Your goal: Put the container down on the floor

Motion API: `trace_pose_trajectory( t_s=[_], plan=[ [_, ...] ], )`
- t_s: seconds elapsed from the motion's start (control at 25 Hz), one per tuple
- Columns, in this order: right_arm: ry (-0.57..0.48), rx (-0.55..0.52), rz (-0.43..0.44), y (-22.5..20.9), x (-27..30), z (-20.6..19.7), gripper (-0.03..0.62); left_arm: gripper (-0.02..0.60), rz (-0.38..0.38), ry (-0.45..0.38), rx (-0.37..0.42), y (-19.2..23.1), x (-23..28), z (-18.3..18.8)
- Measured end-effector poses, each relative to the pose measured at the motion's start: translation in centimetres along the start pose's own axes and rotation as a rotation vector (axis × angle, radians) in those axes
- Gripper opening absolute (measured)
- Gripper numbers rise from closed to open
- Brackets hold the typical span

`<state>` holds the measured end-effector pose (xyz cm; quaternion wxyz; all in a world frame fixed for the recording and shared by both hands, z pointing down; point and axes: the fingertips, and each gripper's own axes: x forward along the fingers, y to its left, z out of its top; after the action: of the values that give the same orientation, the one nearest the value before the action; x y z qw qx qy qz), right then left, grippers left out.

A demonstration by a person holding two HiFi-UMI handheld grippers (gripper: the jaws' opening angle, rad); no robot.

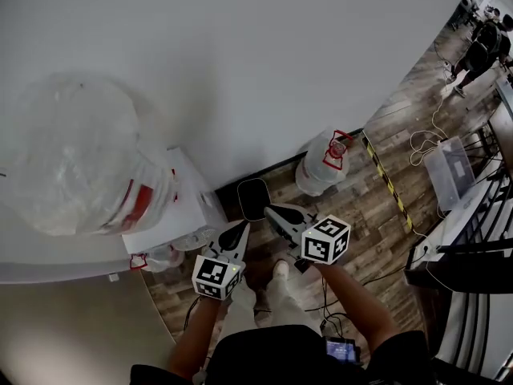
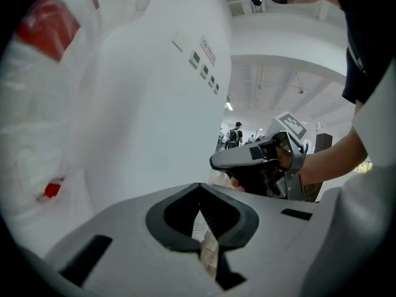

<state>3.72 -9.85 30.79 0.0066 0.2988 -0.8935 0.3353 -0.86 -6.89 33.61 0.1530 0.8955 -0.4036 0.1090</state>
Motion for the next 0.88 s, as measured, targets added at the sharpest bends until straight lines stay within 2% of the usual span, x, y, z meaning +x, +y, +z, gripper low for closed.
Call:
trace_pose_trajectory(
  t_s=[0.16,0.4,0.64,0.88],
  plan=[
    [-0.010,-0.084,0.035,2.2,-1.2,3.1,0.029,0.018,-0.010,-0.028,0.037,-1.5,-0.8,4.3],
    [-0.027,-0.160,0.088,4.1,-3.9,6.8,0.029,0.018,-0.002,-0.062,0.026,-3.7,-1.2,8.4],
    [-0.031,-0.209,0.123,4.5,-5.5,8.6,0.029,0.018,0.043,-0.139,0.004,-4.7,-1.6,11.1],
    [-0.044,-0.234,0.157,6.1,-5.6,9.9,0.029,0.018,0.063,-0.160,0.037,-4.9,-2.3,13.0]
  ],
)
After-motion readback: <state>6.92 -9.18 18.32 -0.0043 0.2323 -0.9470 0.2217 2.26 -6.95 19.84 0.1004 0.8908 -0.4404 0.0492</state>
